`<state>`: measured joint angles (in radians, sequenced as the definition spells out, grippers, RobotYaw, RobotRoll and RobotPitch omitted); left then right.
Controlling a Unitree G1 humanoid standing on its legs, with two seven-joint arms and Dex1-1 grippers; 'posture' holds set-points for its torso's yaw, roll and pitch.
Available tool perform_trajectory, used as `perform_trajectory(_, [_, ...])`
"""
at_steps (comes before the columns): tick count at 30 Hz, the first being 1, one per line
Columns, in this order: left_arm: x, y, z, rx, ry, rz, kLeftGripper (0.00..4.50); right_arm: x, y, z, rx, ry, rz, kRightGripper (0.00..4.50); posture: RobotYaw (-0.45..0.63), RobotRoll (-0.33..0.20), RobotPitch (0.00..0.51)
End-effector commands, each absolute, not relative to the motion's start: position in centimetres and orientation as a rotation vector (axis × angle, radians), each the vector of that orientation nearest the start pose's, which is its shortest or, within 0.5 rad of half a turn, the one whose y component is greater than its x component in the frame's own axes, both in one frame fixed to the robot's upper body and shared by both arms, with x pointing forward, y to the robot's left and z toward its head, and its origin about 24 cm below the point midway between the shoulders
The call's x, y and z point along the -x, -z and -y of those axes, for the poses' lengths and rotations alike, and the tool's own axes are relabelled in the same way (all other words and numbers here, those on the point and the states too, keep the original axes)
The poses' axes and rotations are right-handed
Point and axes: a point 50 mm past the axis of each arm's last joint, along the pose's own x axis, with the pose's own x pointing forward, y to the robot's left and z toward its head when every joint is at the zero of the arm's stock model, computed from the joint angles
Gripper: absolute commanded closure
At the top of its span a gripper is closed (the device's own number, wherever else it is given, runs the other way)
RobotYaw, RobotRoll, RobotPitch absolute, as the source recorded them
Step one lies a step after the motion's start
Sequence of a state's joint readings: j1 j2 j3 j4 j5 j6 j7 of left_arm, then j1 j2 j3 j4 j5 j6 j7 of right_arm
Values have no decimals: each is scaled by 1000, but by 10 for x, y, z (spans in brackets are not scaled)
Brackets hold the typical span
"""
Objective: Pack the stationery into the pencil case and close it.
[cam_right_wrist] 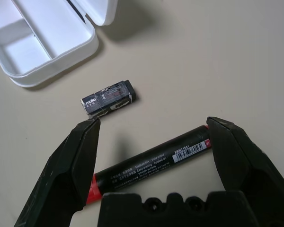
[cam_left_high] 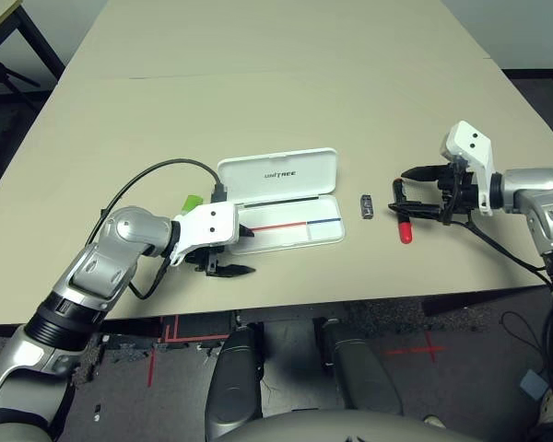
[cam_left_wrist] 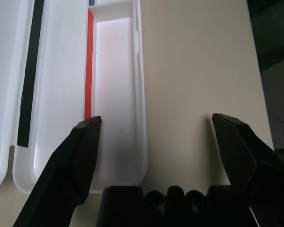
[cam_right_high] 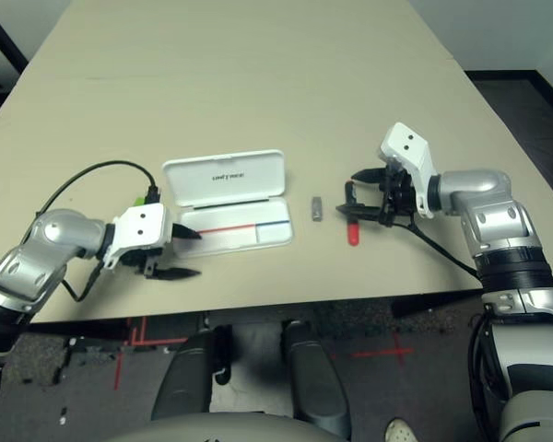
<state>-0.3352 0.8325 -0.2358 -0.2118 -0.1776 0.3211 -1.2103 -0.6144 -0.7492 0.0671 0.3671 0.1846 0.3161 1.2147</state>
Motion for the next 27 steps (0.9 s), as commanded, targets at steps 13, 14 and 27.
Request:
perform_trajectory(13, [-238,-172,-196,-665,1305,-263,16,-317,-160,243,337,-1017,-309,0,-13,0,198])
perform_trajectory(14, [-238,-177,-198,-668,1289,-245,16,-316,-164,242,313,-1004,-292,0,-12,0,199])
perform_trajectory(27, [-233,-203,-206,-746,1253,-247,16,-294,-187,238,215,-649,-504,0,-26,0,229])
